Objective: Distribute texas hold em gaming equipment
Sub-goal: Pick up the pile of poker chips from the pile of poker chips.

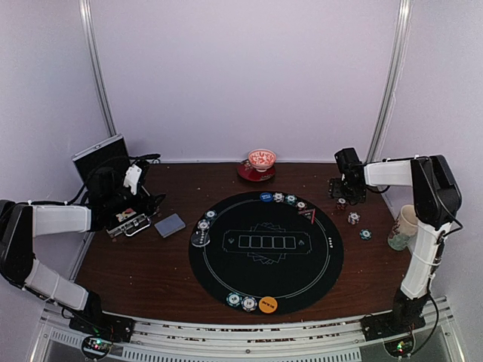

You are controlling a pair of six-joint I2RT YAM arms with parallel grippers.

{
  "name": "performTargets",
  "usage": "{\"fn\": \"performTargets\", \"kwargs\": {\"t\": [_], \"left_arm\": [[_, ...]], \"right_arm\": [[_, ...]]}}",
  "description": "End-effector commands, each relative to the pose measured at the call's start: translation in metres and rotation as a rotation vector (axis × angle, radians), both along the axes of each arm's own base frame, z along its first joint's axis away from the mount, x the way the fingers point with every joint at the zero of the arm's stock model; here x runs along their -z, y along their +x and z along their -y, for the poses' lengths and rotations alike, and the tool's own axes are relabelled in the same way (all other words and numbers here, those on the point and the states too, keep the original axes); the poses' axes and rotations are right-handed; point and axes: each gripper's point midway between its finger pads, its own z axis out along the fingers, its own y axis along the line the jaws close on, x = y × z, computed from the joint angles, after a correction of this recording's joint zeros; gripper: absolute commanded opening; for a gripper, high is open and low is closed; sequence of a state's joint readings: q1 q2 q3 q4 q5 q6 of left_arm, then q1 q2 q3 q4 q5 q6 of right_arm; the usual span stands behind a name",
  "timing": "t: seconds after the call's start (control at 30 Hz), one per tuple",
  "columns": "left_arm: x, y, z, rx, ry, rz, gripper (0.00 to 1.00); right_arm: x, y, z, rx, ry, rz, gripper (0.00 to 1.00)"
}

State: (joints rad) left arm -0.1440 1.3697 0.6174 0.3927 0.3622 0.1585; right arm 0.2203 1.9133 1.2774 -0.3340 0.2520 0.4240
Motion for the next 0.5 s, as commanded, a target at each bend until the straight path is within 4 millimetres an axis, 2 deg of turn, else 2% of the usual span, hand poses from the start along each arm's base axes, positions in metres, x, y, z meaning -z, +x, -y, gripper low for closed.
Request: {"fn": "performTargets", "kwargs": {"t": [0.0, 0.47], "left_arm": [[-0.022, 0.007, 0.002, 0.007, -0.01, 0.066, 0.98], [-0.021, 0.007, 0.002, 0.01, -0.009, 0.064, 0.98]], "right_arm": [[0.012, 0.002, 0.004, 0.01, 0.019, -0.013, 0.88], [0.027, 0.003, 0.006, 0.01, 0.041, -0.034, 0.84]]}}
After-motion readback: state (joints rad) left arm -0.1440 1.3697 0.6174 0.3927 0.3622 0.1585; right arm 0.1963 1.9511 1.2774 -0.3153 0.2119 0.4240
